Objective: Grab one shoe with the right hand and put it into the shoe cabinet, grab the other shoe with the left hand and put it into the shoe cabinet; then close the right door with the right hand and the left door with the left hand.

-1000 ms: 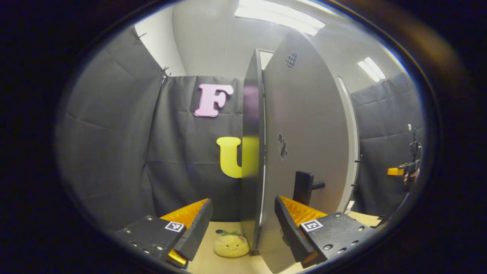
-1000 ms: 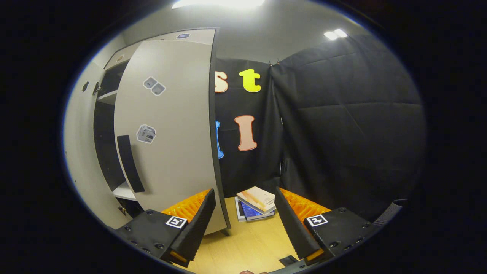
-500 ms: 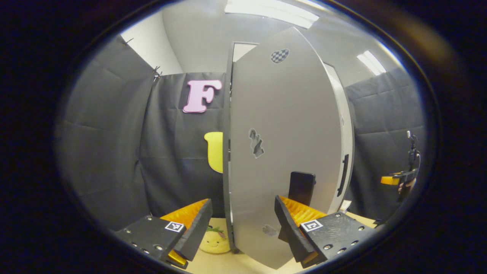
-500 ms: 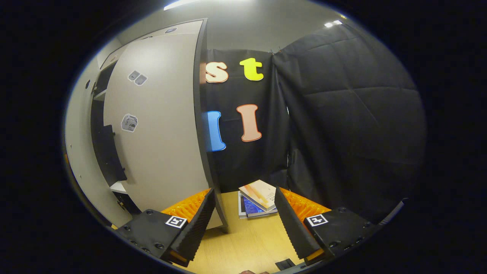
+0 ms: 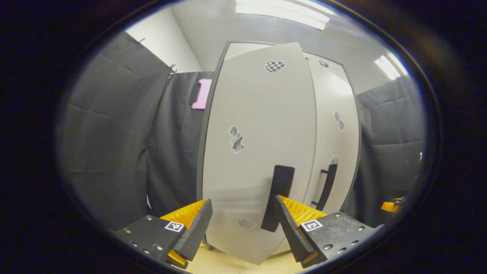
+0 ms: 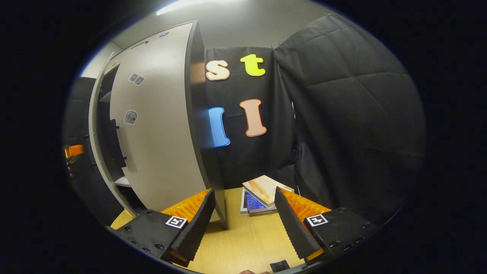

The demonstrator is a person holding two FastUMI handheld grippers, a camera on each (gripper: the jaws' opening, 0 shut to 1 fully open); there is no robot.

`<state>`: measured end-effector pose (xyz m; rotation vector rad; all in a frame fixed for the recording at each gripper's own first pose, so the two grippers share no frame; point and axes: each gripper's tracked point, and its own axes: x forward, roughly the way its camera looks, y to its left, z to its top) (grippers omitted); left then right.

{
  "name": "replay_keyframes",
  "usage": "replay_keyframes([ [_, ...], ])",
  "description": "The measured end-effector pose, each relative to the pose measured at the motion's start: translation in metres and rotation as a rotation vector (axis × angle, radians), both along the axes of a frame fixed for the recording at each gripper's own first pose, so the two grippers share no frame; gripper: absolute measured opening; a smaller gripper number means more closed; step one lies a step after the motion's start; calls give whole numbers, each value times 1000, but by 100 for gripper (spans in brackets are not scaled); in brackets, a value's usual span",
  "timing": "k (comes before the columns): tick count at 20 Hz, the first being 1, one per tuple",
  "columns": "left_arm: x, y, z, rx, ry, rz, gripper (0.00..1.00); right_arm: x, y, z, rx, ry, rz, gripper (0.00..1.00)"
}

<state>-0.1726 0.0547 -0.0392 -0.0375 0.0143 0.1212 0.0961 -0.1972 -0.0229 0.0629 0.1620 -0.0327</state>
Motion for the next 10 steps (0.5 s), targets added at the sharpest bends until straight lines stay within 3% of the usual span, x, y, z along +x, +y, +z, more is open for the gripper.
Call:
replay_keyframes([
  [4, -42, -7, -29, -45, 36, 88, 93, -3, 12, -19, -73, 52, 118, 98],
  [10, -80, 9, -36, 45, 99, 164, 94, 13, 68, -4, -39, 10, 205, 98],
])
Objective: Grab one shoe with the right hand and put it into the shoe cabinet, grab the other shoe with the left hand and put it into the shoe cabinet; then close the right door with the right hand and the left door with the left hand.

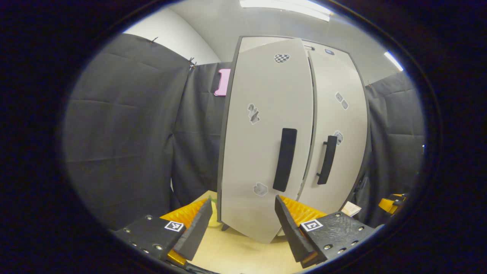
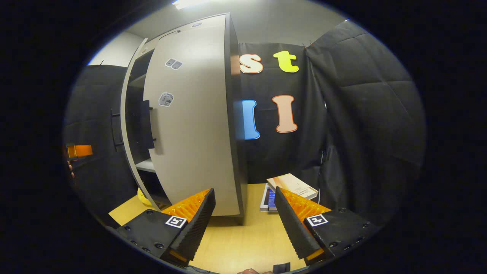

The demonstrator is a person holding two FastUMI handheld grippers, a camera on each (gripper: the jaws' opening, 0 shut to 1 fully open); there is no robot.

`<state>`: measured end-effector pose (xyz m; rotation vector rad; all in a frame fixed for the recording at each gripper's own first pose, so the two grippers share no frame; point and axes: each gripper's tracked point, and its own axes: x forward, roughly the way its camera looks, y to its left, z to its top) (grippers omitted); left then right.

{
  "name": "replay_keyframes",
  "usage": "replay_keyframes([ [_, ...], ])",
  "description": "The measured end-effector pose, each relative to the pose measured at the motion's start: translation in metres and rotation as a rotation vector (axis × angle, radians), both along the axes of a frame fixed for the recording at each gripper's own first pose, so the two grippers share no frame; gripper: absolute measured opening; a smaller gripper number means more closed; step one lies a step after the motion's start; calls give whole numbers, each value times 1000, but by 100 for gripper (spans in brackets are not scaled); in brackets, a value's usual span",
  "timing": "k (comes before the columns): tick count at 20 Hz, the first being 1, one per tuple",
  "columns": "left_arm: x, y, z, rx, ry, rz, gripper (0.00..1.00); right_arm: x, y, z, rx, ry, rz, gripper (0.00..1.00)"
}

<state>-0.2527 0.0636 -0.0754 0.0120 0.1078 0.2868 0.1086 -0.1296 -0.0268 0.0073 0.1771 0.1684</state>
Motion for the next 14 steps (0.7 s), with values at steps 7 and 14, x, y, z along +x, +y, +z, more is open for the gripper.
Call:
replay_keyframes([
  [7, -12, 40, 15, 26, -48, -23, 93, 14, 59, 36, 25, -43, 18, 98],
  [14, -21, 67, 14, -20, -135, -129, 94, -6, 82, 23, 46, -38, -42, 98],
])
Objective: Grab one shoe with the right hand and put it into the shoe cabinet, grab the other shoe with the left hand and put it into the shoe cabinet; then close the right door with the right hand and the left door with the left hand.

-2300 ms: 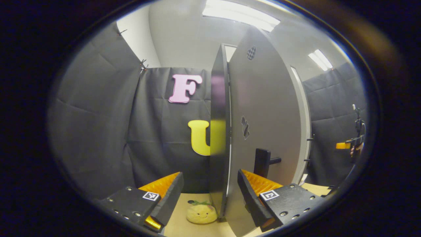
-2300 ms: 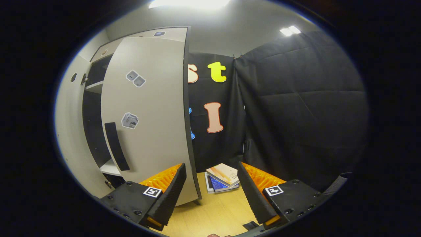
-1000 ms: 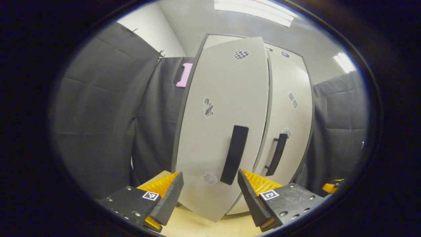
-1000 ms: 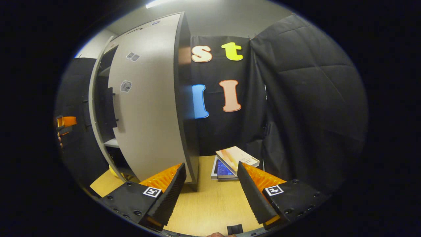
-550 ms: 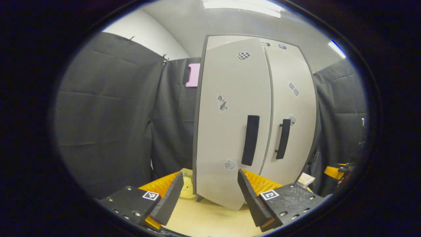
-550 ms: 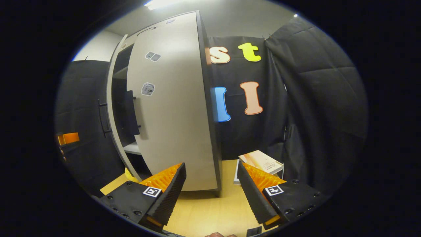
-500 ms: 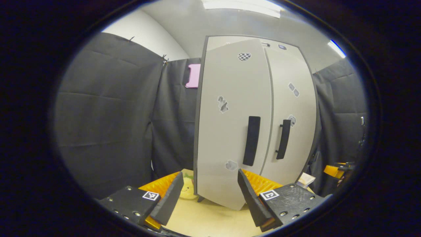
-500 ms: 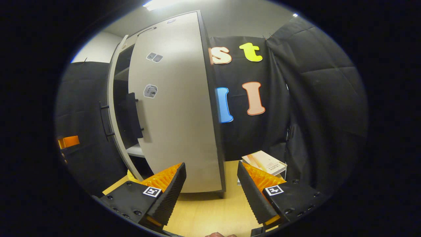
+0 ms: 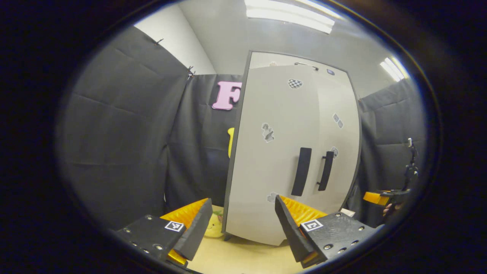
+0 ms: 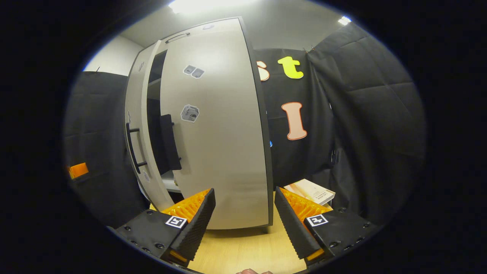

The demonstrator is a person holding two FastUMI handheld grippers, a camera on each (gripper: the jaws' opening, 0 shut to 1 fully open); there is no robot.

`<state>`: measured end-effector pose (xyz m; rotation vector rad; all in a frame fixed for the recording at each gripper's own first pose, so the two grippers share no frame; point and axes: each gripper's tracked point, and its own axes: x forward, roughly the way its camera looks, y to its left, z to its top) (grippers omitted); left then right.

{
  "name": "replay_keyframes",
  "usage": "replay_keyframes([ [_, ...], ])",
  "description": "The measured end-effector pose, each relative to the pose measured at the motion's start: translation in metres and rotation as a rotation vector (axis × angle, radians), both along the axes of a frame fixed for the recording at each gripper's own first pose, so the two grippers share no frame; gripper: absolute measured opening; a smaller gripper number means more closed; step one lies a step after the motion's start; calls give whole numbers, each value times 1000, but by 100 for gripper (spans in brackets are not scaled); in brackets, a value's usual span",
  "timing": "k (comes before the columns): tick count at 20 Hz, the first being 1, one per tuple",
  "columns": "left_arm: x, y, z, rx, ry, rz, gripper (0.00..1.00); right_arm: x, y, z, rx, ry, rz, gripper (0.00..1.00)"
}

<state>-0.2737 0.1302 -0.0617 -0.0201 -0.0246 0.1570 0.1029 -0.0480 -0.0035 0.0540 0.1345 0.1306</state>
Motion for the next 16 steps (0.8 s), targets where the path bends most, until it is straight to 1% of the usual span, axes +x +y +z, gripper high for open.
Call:
replay_keyframes([
  [2, 1, 9, -6, 11, 0, -11, 93, -8, -1, -4, -13, 2, -25, 98],
  [4, 4, 10, -12, 8, -1, -28, 93, -17, -4, -6, -25, -6, -50, 98],
  [5, 4, 10, -12, 10, -9, -41, 95, -21, -8, -6, -31, -15, -67, 98],
  [6, 6, 9, -14, 12, -10, -51, 94, -23, -12, -7, -33, -22, -86, 98],
  [9, 16, 7, -23, 20, 9, -70, 94, -30, -20, -11, -5, -12, -125, 98],
  [11, 25, 0, -25, 15, 16, -96, 94, -36, -28, -11, 6, -15, -154, 98],
  [13, 30, -10, -19, 16, -10, -140, 94, -41, -36, -9, 12, -33, -173, 98],
  [15, 35, -15, -18, 6, -27, -165, 94, -44, -40, -10, 21, -39, -189, 98],
  [16, 38, -15, -22, -5, -21, -167, 95, -46, -42, -11, 20, -38, -197, 92],
])
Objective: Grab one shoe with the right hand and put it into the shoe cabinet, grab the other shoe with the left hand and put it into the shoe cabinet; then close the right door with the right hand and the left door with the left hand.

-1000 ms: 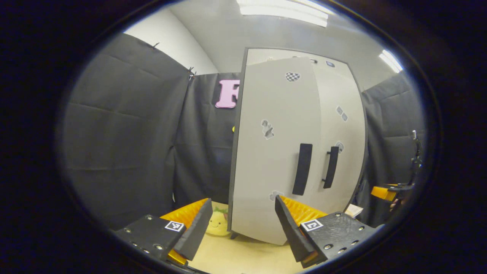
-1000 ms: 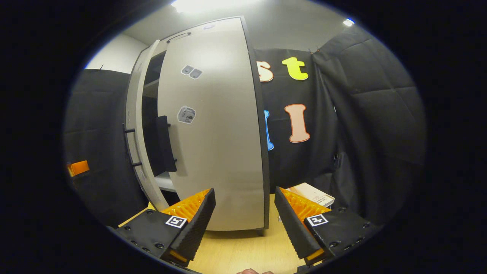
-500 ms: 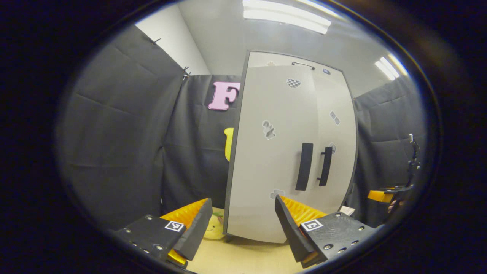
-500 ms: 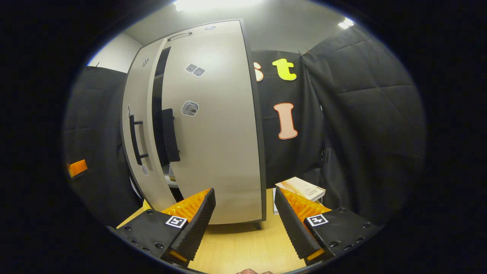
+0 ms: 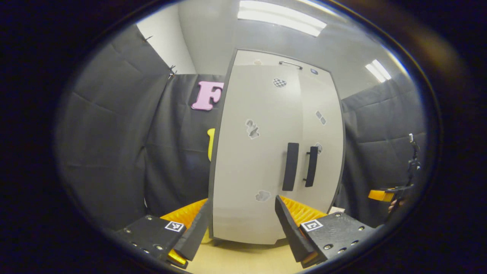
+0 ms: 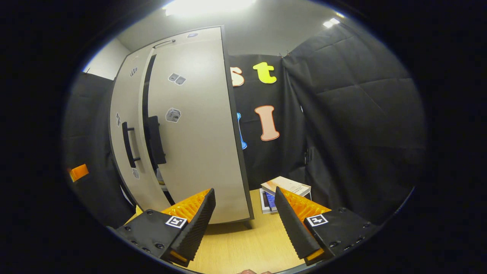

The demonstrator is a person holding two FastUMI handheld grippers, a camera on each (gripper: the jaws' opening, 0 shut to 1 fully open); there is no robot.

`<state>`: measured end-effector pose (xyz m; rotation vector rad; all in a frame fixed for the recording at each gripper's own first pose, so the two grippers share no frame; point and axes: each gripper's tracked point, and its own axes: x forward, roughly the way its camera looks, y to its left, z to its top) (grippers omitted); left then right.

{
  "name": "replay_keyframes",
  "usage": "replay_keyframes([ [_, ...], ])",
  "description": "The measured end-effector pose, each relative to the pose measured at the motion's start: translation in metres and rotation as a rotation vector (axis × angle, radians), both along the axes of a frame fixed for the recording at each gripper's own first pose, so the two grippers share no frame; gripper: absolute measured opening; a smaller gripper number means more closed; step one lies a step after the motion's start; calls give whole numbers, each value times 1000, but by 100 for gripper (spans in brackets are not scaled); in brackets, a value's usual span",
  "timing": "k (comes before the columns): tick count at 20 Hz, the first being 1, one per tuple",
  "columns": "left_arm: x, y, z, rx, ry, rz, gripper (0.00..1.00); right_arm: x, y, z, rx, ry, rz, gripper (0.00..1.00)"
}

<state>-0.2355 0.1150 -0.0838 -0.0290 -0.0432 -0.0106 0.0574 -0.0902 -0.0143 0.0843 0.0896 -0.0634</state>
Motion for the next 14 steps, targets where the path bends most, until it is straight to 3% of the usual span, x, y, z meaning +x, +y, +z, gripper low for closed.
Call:
replay_keyframes([
  [1, 1, 1, -4, -11, 8, 1, 95, -1, -1, -1, -2, 2, -4, 98],
  [4, 5, 4, -13, -24, 31, 11, 95, -3, 1, 1, -12, 1, -6, 98],
  [5, 4, 5, -17, -15, 38, 14, 94, -5, 0, 0, -15, 2, -7, 92],
  [6, 4, 7, -21, 0, 48, 23, 93, -6, 1, -2, -16, 7, -7, 98],
  [14, 4, 3, -51, 13, 111, 23, 94, -3, 23, -12, -68, 41, 45, 98],
])
